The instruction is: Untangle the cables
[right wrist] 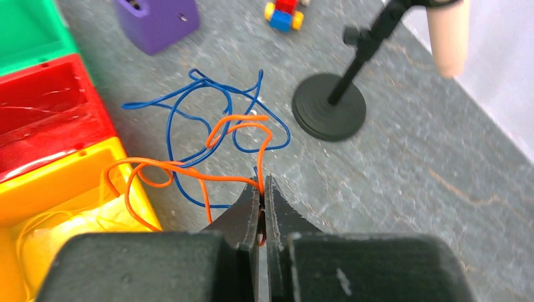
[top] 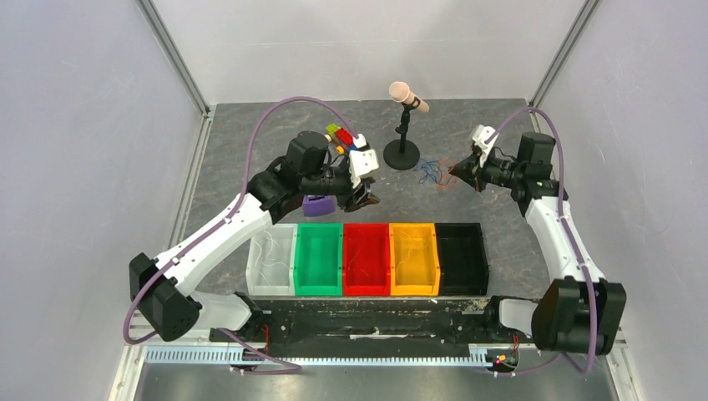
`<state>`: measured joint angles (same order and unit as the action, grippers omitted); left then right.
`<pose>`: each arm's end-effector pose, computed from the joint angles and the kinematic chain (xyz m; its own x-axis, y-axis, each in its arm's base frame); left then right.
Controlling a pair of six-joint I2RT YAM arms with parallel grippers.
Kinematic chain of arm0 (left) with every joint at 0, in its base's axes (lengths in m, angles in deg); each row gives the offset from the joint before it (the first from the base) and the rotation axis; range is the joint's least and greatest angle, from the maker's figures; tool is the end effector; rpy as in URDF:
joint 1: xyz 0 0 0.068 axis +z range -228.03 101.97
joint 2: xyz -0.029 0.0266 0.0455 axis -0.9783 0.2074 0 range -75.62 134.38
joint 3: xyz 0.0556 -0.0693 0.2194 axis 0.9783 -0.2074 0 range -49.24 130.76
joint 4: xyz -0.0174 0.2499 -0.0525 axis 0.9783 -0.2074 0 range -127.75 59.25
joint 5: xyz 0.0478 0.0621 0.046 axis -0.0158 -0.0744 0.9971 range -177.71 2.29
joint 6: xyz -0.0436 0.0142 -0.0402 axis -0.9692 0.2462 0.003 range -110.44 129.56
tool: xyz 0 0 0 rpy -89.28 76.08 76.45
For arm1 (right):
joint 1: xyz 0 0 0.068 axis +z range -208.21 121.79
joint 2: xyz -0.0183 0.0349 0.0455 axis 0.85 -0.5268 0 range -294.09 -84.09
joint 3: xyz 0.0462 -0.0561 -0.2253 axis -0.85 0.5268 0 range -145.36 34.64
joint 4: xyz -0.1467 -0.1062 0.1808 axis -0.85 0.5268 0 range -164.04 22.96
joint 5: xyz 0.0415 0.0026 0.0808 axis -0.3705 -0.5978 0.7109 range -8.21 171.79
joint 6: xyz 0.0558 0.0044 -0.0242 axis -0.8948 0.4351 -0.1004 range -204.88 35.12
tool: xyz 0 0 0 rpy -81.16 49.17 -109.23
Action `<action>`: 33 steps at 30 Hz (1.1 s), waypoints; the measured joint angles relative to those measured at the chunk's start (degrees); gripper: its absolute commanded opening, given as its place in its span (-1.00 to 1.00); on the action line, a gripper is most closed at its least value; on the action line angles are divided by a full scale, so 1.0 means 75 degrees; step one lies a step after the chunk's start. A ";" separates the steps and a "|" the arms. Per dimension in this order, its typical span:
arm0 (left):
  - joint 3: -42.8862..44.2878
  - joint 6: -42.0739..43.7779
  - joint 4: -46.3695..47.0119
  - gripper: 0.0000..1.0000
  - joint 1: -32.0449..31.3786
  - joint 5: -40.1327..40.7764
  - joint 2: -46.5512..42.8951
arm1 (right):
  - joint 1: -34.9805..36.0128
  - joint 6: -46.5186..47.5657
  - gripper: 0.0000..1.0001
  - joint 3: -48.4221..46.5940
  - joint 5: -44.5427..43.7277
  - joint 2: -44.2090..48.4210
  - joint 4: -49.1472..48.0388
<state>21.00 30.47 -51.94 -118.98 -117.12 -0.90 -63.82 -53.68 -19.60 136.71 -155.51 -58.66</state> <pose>0.2164 -0.2173 0.3239 0.0173 0.3965 -0.9179 0.9624 0.2424 0.1229 0.2807 0.0099 0.2611 -0.1315 -0.2864 -0.9490 -0.8165 0.5742 -0.0601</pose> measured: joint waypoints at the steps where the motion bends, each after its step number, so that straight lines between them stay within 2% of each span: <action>1: 0.0058 0.0417 -0.0082 0.13 0.0003 -0.0251 0.0064 | 0.0023 0.0149 -1.00 -0.0006 0.0201 0.0160 0.0137; 6: 0.0146 0.1955 -0.0338 0.17 0.0000 -0.0941 0.0099 | 0.0321 0.1480 -1.00 -0.0169 0.0851 0.0737 0.1364; 10: 0.0146 0.2428 -0.0248 0.23 -0.0044 -0.1145 0.0105 | 0.0950 0.2361 -1.00 -0.0256 0.1035 0.1023 0.2256; 14: 0.0134 0.2600 -0.0125 0.32 -0.0259 -0.1169 0.0181 | 0.1577 0.2436 -1.00 -0.0242 0.1032 0.1326 0.2384; 17: 0.0029 0.2600 -0.0082 0.46 -0.0507 -0.1163 0.0254 | 0.1810 0.2259 -1.00 -0.0201 0.1026 0.1550 0.2235; 19: -0.0082 0.2594 0.0003 0.46 -0.0641 -0.1139 0.0318 | 0.1938 0.2092 -1.00 -0.0201 0.1026 0.1641 0.2078; 21: -0.0198 0.2532 0.0137 0.33 -0.0720 -0.1058 0.0425 | 0.2046 0.1926 -1.00 -0.0198 0.1023 0.1664 0.1944; 23: -0.0280 0.2384 0.0248 -0.08 -0.0746 -0.0901 0.0560 | 0.2127 0.1810 -1.00 -0.0195 0.1005 0.1667 0.1848; 25: -0.0294 0.2250 0.0280 -0.61 -0.0743 -0.0766 0.0667 | 0.2162 0.1690 -1.00 -0.0181 0.0976 0.1679 0.1786; 27: -0.0338 0.2078 0.0309 -0.95 -0.0740 -0.0618 0.0688 | 0.2171 0.1536 -1.00 -0.0137 0.0883 0.1714 0.1658; 33: -0.1070 0.1862 0.0358 -0.95 -0.0490 -0.0399 0.0122 | 0.2116 0.0994 -1.00 -0.0096 0.0452 0.1702 0.1349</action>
<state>12.98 44.43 -49.25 -122.65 -120.11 0.01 -47.95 -46.23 -20.32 140.09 -142.74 -48.54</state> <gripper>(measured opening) 0.043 0.014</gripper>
